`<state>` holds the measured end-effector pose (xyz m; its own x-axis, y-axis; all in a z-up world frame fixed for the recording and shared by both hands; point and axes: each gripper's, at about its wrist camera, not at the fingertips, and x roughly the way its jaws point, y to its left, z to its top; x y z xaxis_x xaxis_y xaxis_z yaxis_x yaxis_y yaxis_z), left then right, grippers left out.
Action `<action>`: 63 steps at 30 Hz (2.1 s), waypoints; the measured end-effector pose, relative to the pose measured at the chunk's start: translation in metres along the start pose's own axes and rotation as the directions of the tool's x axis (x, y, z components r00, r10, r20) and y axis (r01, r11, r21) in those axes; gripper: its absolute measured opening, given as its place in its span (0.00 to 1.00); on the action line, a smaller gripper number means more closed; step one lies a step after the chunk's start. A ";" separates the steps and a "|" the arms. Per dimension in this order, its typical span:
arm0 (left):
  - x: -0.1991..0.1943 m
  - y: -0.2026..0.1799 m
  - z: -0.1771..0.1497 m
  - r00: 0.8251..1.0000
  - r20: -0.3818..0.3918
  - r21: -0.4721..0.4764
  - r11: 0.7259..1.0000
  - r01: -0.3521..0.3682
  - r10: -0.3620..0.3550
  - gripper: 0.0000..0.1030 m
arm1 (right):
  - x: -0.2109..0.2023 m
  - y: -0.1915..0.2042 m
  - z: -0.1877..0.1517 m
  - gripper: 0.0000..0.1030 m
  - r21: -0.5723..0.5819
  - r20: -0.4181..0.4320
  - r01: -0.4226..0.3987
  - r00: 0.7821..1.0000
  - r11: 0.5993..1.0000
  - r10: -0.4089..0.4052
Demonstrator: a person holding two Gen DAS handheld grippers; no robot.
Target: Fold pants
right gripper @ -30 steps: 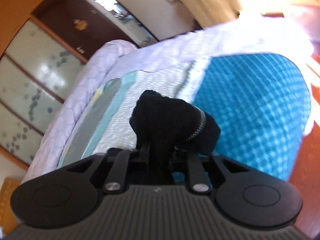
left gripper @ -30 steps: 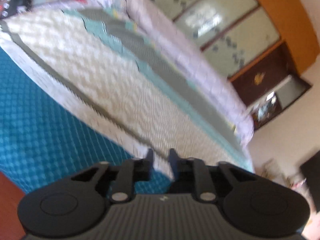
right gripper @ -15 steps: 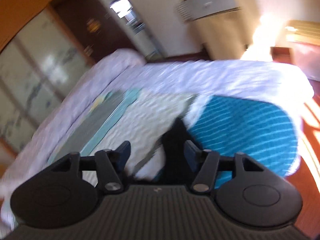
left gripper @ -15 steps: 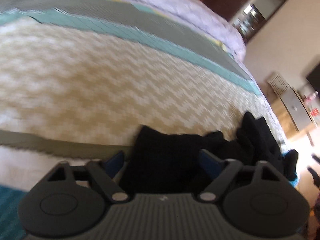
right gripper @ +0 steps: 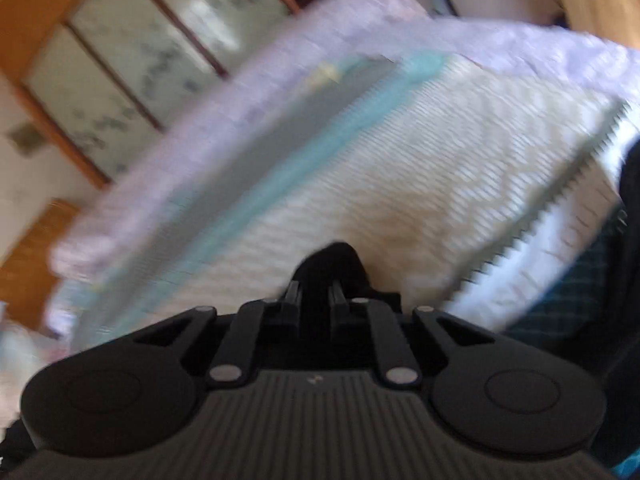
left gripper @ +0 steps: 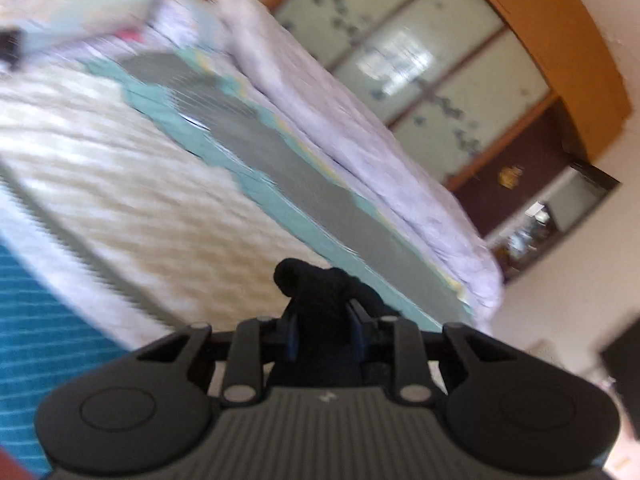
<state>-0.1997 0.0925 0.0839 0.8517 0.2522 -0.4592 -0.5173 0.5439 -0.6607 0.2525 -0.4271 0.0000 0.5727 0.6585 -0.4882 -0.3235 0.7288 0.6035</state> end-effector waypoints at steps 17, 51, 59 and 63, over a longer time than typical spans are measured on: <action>-0.030 0.060 -0.047 0.999 -0.015 -0.171 0.984 -0.041 0.039 0.23 | -0.067 -0.011 -0.032 0.59 -0.082 -0.055 0.023 0.998 0.996 -0.027; -0.033 0.054 -0.059 0.999 -0.014 -0.173 0.984 -0.045 0.043 0.23 | 0.054 0.126 -0.083 0.65 -0.463 -0.359 -0.193 0.933 0.865 0.016; -0.025 0.029 -0.030 0.999 0.008 -0.116 0.993 -0.031 0.032 0.23 | 0.056 0.131 -0.054 0.22 -0.585 -0.318 -0.171 0.948 0.793 -0.031; 0.000 0.008 0.001 0.999 0.031 -0.063 0.998 -0.008 0.010 0.19 | 0.036 0.118 0.043 0.22 -0.560 -0.043 0.023 0.997 0.828 -0.057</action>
<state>-0.2039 0.0978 0.0793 0.8488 0.2827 -0.4468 -0.5282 0.4903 -0.6932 0.2674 -0.3255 0.0812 0.5572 0.6232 -0.5488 -0.6762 0.7241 0.1358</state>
